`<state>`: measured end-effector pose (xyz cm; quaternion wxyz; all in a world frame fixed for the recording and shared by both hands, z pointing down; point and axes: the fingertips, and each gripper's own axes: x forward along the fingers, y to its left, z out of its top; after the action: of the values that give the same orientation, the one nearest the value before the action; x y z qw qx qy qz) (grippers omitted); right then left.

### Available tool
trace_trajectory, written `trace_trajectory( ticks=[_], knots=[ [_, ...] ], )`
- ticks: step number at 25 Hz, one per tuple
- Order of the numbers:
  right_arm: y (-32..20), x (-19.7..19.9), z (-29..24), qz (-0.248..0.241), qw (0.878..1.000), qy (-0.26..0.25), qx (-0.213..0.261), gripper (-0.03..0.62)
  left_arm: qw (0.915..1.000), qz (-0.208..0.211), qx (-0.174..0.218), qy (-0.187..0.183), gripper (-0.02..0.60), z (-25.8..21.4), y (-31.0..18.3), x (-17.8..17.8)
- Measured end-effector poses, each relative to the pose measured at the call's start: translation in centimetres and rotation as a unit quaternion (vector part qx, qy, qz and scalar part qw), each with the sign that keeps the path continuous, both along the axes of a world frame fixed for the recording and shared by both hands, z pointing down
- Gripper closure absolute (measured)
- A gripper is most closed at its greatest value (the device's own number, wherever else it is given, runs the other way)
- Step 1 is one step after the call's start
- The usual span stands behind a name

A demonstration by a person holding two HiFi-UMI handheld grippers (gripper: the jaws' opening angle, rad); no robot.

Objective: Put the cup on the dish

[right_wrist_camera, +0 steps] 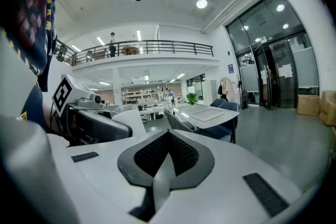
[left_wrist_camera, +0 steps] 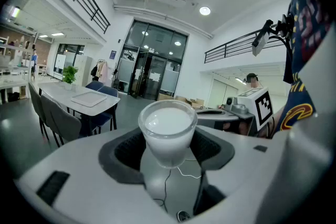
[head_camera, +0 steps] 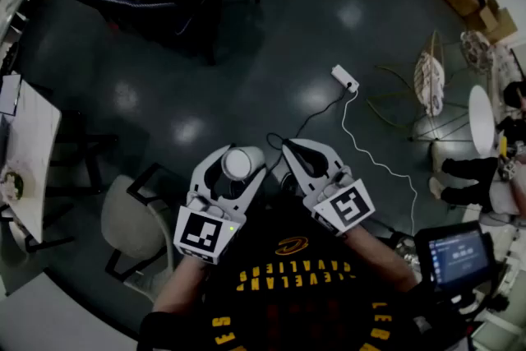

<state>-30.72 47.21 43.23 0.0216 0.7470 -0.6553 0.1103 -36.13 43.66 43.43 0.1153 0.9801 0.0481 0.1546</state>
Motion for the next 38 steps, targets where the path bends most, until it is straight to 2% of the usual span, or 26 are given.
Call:
trace_trajectory(
  ticks=[7,11,14,15,16,17,22,28,38],
  knots=[
    [4.2,2.0,-0.3,0.005,1.000,-0.019,0.013,0.588,0.9997,0.020,0.011,-0.005,0.318,-1.1,4.4,2.3],
    [6.1,3.5,0.1,0.006,0.999,-0.051,0.017,0.586,0.9981,0.039,0.043,-0.021,0.318,-1.8,5.8,4.1],
    [6.9,4.0,-0.4,-0.013,0.998,-0.048,0.027,0.585,0.9947,0.062,0.074,-0.035,0.318,-2.8,6.4,5.6],
    [7.2,4.1,-0.4,-0.022,0.999,-0.042,0.027,0.572,0.9931,0.070,0.086,-0.038,0.318,-3.2,6.6,6.2],
    [7.5,4.1,-0.3,-0.031,0.999,-0.035,0.026,0.520,0.9914,0.078,0.097,-0.042,0.318,-3.5,6.9,6.7],
    [7.7,4.1,-0.3,-0.040,0.998,-0.028,0.025,0.499,0.9896,0.086,0.106,-0.047,0.318,-3.8,7.3,7.2],
    [8.4,3.7,-0.1,-0.085,0.996,-0.009,0.020,0.440,0.9823,0.112,0.128,-0.079,0.318,-4.6,9.4,9.0],
    [9.4,5.2,0.3,-0.097,0.995,0.004,0.022,0.395,0.9788,0.092,0.145,-0.112,0.318,-4.2,11.0,10.9],
    [10.3,5.3,0.9,-0.137,0.989,0.034,0.031,0.380,0.9810,0.072,0.137,-0.117,0.318,-3.8,13.3,12.6]
  ],
)
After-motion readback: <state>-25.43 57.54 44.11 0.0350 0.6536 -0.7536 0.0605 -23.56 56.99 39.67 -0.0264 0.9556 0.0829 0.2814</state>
